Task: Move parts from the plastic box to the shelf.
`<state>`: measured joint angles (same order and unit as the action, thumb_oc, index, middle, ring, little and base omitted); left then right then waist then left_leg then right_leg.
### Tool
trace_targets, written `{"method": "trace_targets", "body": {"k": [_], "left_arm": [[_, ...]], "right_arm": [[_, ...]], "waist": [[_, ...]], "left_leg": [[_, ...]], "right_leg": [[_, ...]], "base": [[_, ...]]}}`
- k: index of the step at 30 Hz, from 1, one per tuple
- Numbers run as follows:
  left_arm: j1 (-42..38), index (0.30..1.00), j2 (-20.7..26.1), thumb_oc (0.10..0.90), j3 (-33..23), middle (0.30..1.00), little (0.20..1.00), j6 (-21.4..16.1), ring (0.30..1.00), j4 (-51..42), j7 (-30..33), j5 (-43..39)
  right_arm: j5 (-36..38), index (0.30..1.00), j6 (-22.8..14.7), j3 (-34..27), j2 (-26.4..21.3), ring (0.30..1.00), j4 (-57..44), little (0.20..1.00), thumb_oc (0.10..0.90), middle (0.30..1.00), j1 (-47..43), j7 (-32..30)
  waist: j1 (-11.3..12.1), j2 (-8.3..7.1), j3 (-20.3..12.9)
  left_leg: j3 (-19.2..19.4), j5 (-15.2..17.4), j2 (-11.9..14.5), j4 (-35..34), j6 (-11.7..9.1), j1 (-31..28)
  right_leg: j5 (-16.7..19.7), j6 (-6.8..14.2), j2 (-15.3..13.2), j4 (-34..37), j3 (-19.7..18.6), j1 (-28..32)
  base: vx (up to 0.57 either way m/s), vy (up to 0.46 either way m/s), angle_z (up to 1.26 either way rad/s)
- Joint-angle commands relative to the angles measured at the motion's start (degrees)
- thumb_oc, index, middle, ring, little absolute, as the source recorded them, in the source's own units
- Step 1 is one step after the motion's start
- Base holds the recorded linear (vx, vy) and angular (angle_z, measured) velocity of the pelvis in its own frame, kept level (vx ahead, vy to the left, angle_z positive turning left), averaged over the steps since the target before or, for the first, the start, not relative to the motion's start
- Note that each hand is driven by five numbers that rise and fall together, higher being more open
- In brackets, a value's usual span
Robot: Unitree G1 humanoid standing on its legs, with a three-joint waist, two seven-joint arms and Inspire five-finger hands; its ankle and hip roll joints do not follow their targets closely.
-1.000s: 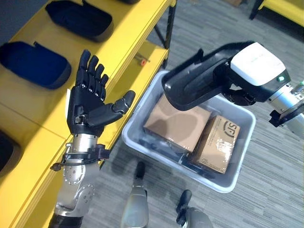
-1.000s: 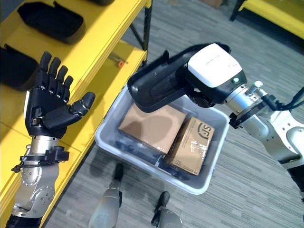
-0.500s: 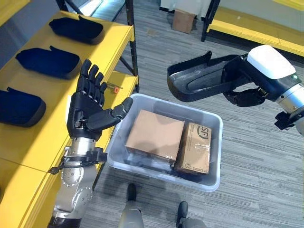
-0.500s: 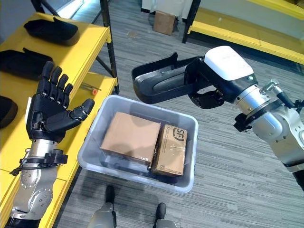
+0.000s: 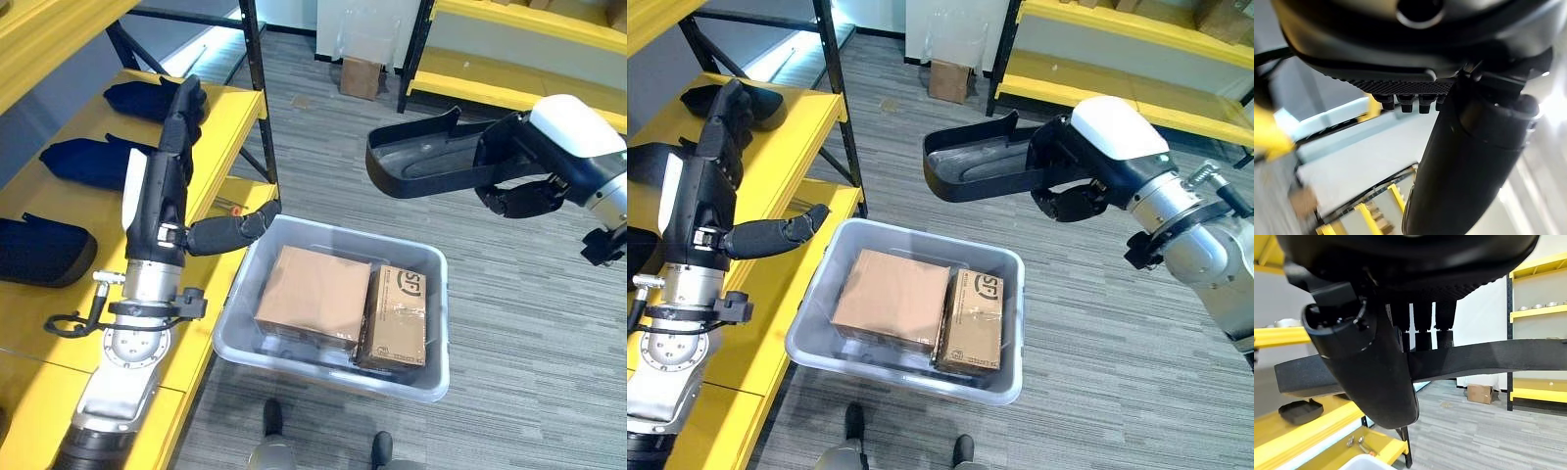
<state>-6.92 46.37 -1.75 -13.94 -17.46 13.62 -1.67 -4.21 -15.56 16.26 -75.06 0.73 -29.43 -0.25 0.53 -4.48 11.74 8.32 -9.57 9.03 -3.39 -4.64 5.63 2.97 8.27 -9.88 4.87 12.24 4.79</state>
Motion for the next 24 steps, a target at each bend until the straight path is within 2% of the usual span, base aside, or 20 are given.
{"method": "trace_targets", "body": {"k": [1,5,6,7,15,20,24], "left_arm": [[-8.3,1.000,5.3,0.900,4.4,1.000,1.000,-5.7,1.000,-1.3,5.9,9.0],[-14.2,1.000,8.8,0.900,10.2,1.000,1.000,-5.9,1.000,-0.1,6.2,14.6],[-14.3,1.000,8.7,0.900,10.3,1.000,1.000,-5.9,1.000,0.0,6.2,14.6],[-17.7,1.000,10.4,0.900,13.6,1.000,1.000,-5.6,1.000,0.2,6.4,18.0],[-27.4,1.000,10.8,0.900,24.0,1.000,1.000,-5.5,1.000,3.1,7.3,24.0],[-28.2,1.000,10.1,0.900,25.8,1.000,1.000,-5.3,1.000,4.4,7.4,24.6],[-26.6,1.000,9.8,0.900,25.1,1.000,1.000,-5.2,1.000,4.5,7.6,25.0]], "right_arm": [[4.6,0.300,-2.3,3.3,-1.9,0.300,1.4,0.300,0.400,0.300,-9.5,-4.1],[5.3,0.300,-2.8,6.5,-1.6,0.300,1.1,0.300,0.400,0.300,-12.8,-4.3],[5.3,0.300,-2.8,6.5,-1.6,0.300,1.2,0.300,0.400,0.300,-12.8,-4.3],[5.2,0.300,-3.0,8.1,-1.2,0.300,0.7,0.300,0.400,0.300,-14.6,-4.5],[5.4,0.300,-3.7,13.3,0.2,0.300,0.0,0.300,0.400,0.300,-20.8,-5.4],[5.7,0.300,-3.9,14.0,1.3,0.300,-0.4,0.300,0.400,0.300,-22.2,-5.9],[5.7,0.300,-3.9,13.9,1.9,0.300,-0.6,0.300,0.400,0.300,-22.5,-5.8]], "waist": [[-0.2,-1.15,-10.7],[-1.1,-1.05,-10.9],[-1.1,-1.04,-10.9],[-1.6,-1.01,-11.2],[-2.7,-0.93,-11.2],[-3.0,-0.87,-11.0],[-3.0,-0.90,-10.9]], "left_leg": [[3.4,1.3,8.1,-1.6,-6.0,-2.6],[3.4,1.3,8.2,-1.6,-6.1,-2.8],[3.4,1.3,8.2,-1.6,-6.1,-2.8],[3.5,1.3,8.3,-1.6,-6.1,-2.9],[4.0,1.4,8.5,-1.6,-6.2,-3.2],[4.2,1.4,8.6,-1.6,-6.3,-3.4],[4.3,1.5,8.7,-1.6,-6.2,-3.5]], "right_leg": [[-4.2,3.3,-1.7,0.1,0.4,4.6],[-4.4,3.3,-1.5,0.1,0.4,4.8],[-4.4,3.3,-1.5,0.1,0.4,4.8],[-4.4,3.3,-1.4,0.1,0.4,4.9],[-4.6,3.2,-1.3,0.1,0.0,5.0],[-4.7,3.1,-1.3,0.1,-0.3,4.9],[-4.9,3.1,-1.3,0.1,-0.6,4.8]], "base": [[0.00,0.014,-0.03],[0.00,0.007,-0.04],[0.00,0.000,0.00],[0.00,0.000,0.00],[0.00,0.000,0.00],[0.00,0.000,0.00],[0.00,0.000,0.00]]}}
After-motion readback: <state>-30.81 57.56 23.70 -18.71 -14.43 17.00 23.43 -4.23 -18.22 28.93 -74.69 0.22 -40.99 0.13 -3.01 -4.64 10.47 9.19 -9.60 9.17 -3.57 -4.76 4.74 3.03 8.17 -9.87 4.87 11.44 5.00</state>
